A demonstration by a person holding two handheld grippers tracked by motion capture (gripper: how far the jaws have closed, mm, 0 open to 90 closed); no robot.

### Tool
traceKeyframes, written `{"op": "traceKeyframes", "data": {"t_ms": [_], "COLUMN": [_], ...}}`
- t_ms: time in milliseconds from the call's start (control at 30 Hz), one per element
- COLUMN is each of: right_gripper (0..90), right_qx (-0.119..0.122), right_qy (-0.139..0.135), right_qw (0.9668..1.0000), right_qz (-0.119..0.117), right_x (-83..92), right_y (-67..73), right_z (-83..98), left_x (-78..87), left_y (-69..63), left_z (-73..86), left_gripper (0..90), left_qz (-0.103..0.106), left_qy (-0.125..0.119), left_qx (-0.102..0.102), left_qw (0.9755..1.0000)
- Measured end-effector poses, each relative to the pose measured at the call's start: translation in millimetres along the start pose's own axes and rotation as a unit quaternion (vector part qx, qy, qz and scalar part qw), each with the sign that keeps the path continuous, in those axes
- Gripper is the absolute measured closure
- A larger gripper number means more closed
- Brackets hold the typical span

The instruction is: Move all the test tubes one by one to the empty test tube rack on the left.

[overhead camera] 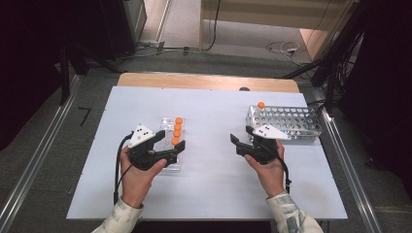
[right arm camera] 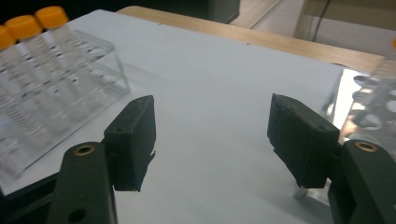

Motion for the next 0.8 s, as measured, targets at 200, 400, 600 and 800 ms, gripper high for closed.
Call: {"op": "traceKeyframes", "data": {"t_ms": [200, 400, 600, 800], "right_gripper": [31.2, 32.8, 38.2, 44.9], "right_qx": [0.001, -0.017, -0.024, -0.036], "right_qy": [-0.009, -0.011, -0.016, -0.002], "right_qw": [0.9991, 0.9970, 0.9947, 0.9917], "right_qz": [0.042, 0.075, 0.099, 0.123], "right_x": [0.1, -5.2, -14.3, -30.8], "right_y": [-19.6, -39.1, -54.5, -71.5], "right_z": [-7.7, -10.2, -14.6, -12.3], "left_x": [1.8, 2.3, 2.7, 2.7], "left_y": [1.0, 2.1, 2.5, 2.1], "left_z": [-0.8, -1.2, -1.8, -1.7], "left_gripper": [20.0, 20.0, 20.0, 20.0], "left_qz": [-0.004, -0.004, -0.004, -0.003], "left_qy": [-0.003, -0.005, -0.007, -0.007], "left_qx": [-0.002, 0.001, 0.002, 0.002], "left_qw": [1.0000, 1.0000, 1.0000, 1.0000]}}
Point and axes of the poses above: each handheld gripper's, and its own axes: x roughly backward along the jaws, z roughly out of its underside, y roughly to its left, the point moved 3 cm from there along -x, roughly forward along the jaws, and after that the axes turned 11 degrees about -y, right-handed, at the moved point
